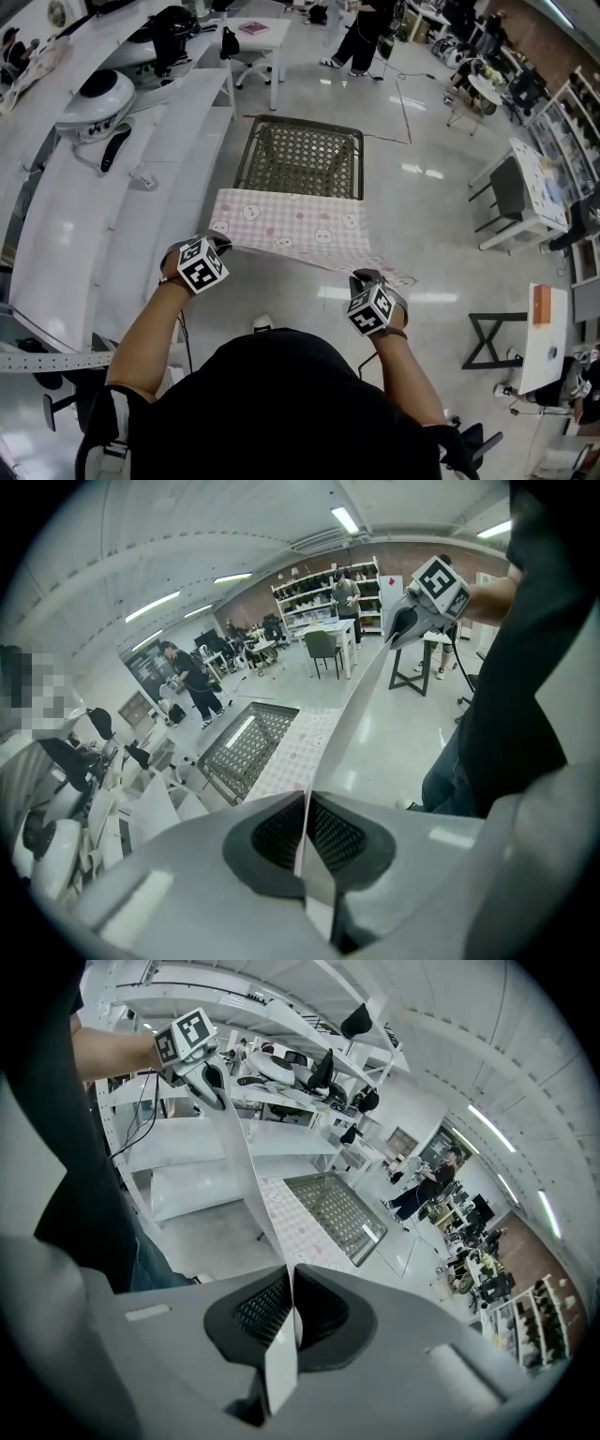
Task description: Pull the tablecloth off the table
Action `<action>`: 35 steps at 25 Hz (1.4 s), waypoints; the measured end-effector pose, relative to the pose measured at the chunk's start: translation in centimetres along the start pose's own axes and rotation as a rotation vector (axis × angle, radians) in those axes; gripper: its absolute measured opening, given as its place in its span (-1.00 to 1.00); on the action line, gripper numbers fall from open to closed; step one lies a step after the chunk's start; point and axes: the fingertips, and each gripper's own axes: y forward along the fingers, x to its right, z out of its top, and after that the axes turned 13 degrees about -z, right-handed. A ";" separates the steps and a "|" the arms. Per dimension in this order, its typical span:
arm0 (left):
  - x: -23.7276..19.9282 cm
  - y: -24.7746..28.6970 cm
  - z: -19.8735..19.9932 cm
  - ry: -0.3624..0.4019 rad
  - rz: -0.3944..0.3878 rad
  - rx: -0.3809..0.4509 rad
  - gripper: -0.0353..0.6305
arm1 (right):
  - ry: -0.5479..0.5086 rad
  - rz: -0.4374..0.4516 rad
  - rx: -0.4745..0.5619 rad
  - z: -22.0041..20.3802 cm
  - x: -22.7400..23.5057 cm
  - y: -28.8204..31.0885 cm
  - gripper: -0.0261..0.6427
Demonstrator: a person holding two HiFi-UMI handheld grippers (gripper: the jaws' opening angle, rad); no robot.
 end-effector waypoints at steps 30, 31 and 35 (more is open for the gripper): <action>9.0 3.4 -0.6 -0.035 -0.058 -0.036 -0.88 | 0.002 0.073 0.001 -6.5 -2.5 -3.2 -0.83; 9.1 3.5 -0.6 -0.034 -0.058 -0.037 -0.88 | 0.005 0.075 -0.002 -6.8 -2.6 -3.2 -0.83; 9.2 3.6 -0.2 -0.028 -0.057 -0.037 -0.88 | 0.014 0.074 -0.009 -7.4 -2.7 -3.2 -0.83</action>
